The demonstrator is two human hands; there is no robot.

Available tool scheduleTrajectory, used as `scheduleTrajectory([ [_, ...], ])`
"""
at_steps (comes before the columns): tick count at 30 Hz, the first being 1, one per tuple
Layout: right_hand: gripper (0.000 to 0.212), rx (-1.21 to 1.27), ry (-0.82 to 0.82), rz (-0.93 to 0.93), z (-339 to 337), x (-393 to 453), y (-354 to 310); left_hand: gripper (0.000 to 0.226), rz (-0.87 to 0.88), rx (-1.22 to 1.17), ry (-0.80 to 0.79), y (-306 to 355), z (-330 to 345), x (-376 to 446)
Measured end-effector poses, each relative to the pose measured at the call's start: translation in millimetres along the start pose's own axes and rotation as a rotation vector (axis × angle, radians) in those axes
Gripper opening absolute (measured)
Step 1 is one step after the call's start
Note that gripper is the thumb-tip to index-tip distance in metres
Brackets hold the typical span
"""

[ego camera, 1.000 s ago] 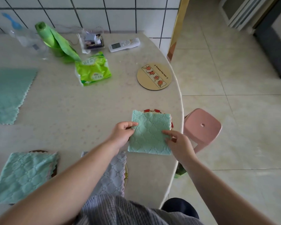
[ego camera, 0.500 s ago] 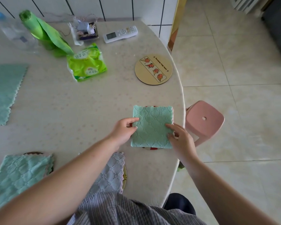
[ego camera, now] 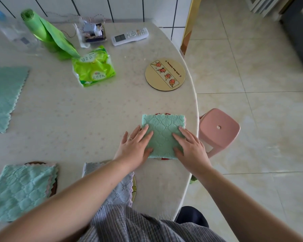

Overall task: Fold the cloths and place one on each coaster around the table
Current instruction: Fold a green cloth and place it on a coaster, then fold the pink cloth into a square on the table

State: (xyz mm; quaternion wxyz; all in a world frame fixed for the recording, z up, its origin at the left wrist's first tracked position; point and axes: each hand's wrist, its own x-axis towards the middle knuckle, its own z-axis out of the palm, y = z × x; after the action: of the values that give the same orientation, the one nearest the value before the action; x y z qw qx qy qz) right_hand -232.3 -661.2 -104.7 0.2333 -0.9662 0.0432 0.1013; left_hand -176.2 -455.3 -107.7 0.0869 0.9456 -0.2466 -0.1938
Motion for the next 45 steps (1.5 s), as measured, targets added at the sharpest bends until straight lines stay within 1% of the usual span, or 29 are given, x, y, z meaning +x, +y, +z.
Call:
scheduleTrajectory([
  [2,0.049,-0.028,-0.024,0.002,-2,-1,3,0.059,-0.005,0.022,-0.037,-2,0,-1],
  [5,0.047,-0.058,-0.030,0.010,-8,0,-3,0.058,0.000,-0.004,-0.027,-3,-5,0],
  [7,0.044,-0.019,0.015,-0.005,-15,0,-14,0.053,-0.019,-0.156,0.055,-7,-11,-4],
  [9,0.043,0.033,0.052,-0.051,-20,-1,-28,0.041,-0.064,-0.394,0.175,-17,-18,-17],
  [11,0.039,0.073,0.074,-0.104,-20,-1,-47,0.031,-0.136,-0.598,0.251,-34,-25,-38],
  [13,0.034,0.116,0.078,-0.140,-14,0,-70,0.026,-0.217,-0.666,0.306,-57,-34,-64],
  [15,0.029,0.164,0.046,-0.183,-4,4,-97,0.025,-0.307,-0.677,0.354,-84,-42,-92],
  [19,0.029,0.149,-0.109,-0.321,22,16,-158,0.020,-0.487,-0.778,0.463,-150,-43,-140],
  [24,0.030,0.119,-0.222,-0.421,58,32,-239,0.020,-0.578,-0.852,0.503,-225,-44,-177],
  [26,0.030,0.098,-0.254,-0.430,73,43,-274,0.019,-0.620,-0.868,0.473,-255,-46,-183],
  [30,0.032,0.076,-0.310,-0.455,105,69,-346,0.020,-0.649,-0.801,0.428,-320,-52,-185],
  [36,0.042,0.004,-0.381,-0.483,143,111,-438,0.028,-0.582,-0.513,0.426,-401,-72,-186],
  [39,0.047,-0.067,-0.430,-0.488,158,129,-467,0.039,-0.534,-0.276,0.302,-427,-74,-180],
  [41,0.050,-0.122,-0.451,-0.496,167,138,-478,0.046,-0.497,-0.173,0.212,-437,-73,-177],
  [43,0.050,-0.197,-0.470,-0.516,174,145,-484,0.051,-0.457,-0.132,0.190,-443,-70,-175],
  [45,0.052,-0.263,-0.484,-0.525,181,151,-487,0.051,-0.423,-0.121,0.213,-448,-68,-173],
])
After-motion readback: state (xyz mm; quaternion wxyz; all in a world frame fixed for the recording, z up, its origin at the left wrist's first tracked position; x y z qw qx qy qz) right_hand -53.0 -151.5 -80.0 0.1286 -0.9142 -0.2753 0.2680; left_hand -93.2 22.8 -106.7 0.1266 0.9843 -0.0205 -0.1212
